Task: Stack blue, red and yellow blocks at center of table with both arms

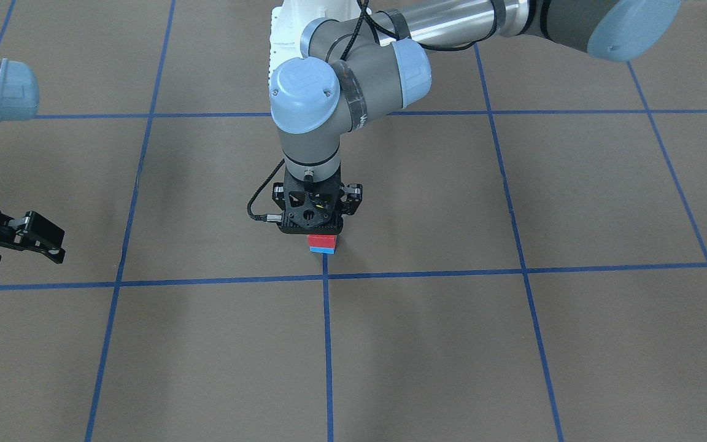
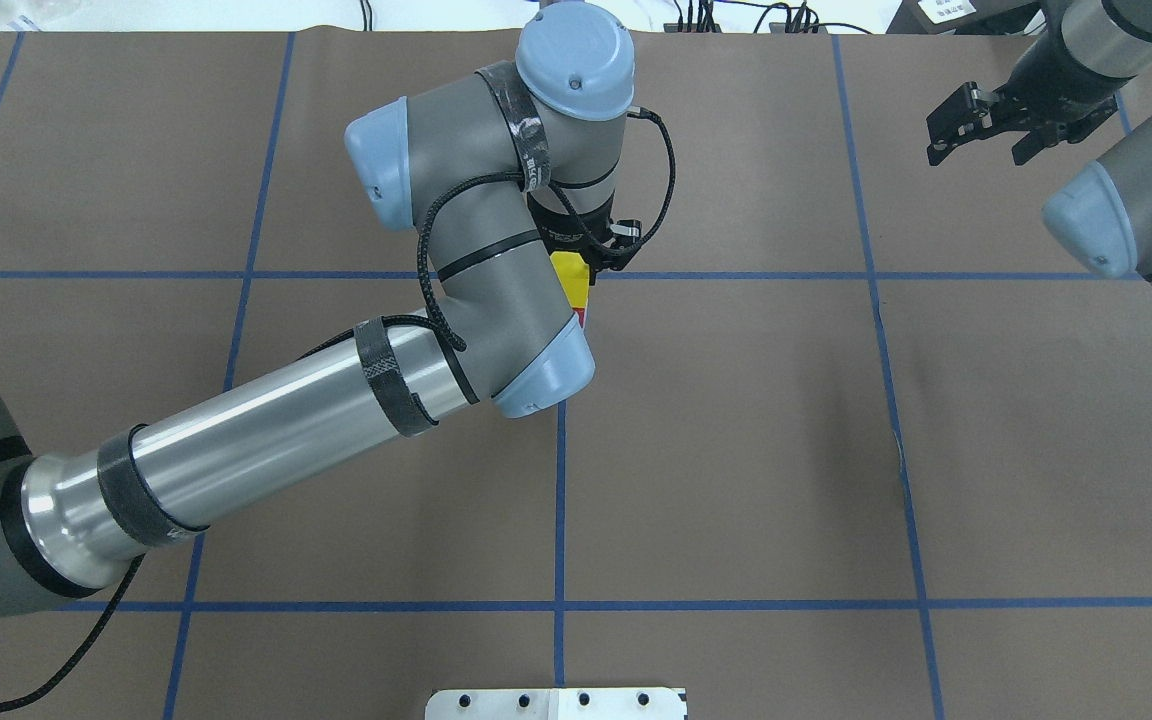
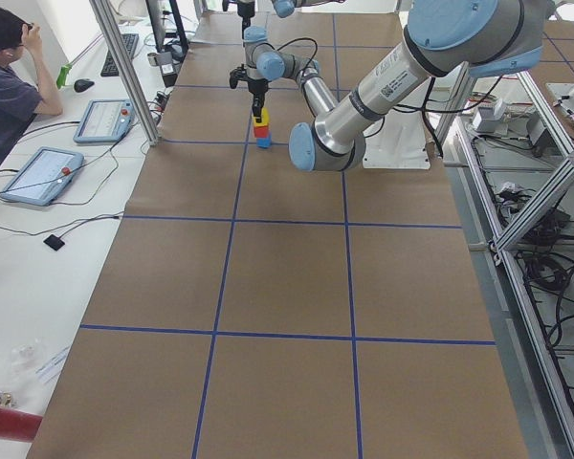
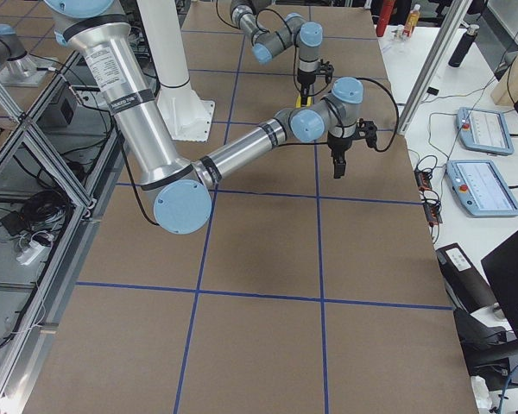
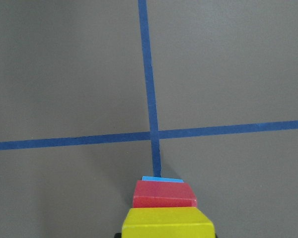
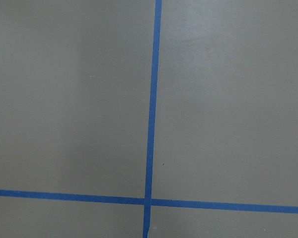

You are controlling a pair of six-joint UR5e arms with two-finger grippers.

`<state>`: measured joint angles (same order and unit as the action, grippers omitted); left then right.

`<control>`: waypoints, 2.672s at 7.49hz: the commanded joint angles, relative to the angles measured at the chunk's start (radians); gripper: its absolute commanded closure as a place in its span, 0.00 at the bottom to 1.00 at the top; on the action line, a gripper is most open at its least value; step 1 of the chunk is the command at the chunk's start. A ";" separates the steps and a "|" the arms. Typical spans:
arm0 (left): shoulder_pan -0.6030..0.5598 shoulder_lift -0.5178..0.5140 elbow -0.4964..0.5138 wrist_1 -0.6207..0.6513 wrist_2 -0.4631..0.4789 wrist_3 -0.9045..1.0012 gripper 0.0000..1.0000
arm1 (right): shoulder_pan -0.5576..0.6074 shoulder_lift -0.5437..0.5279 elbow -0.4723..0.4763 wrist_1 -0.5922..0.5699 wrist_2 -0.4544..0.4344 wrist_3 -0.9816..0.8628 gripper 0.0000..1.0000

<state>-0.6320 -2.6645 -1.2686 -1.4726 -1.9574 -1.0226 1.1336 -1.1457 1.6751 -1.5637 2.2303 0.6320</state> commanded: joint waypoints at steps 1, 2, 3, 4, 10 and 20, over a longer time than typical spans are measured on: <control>0.000 0.000 0.000 -0.014 0.000 -0.002 0.14 | 0.000 0.001 0.000 0.001 -0.001 0.000 0.01; 0.000 0.000 0.000 -0.012 0.000 -0.007 0.02 | 0.000 0.001 0.000 0.001 0.002 0.000 0.01; 0.000 0.000 -0.002 -0.012 0.000 -0.007 0.01 | 0.000 0.003 0.000 0.001 0.003 0.000 0.01; -0.003 0.000 -0.009 -0.011 -0.002 -0.002 0.01 | 0.000 0.003 0.000 0.001 0.006 0.000 0.01; -0.259 0.597 -0.732 0.143 -0.057 0.257 0.01 | 0.251 -0.194 0.000 -0.035 0.108 -0.395 0.01; -0.842 1.072 -0.382 -0.125 -0.278 1.076 0.01 | 0.377 -0.332 -0.012 -0.088 0.160 -0.443 0.01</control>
<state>-1.4678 -1.6301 -1.6561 -1.5518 -2.2329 0.0255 1.5021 -1.4758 1.6605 -1.6243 2.3747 0.1918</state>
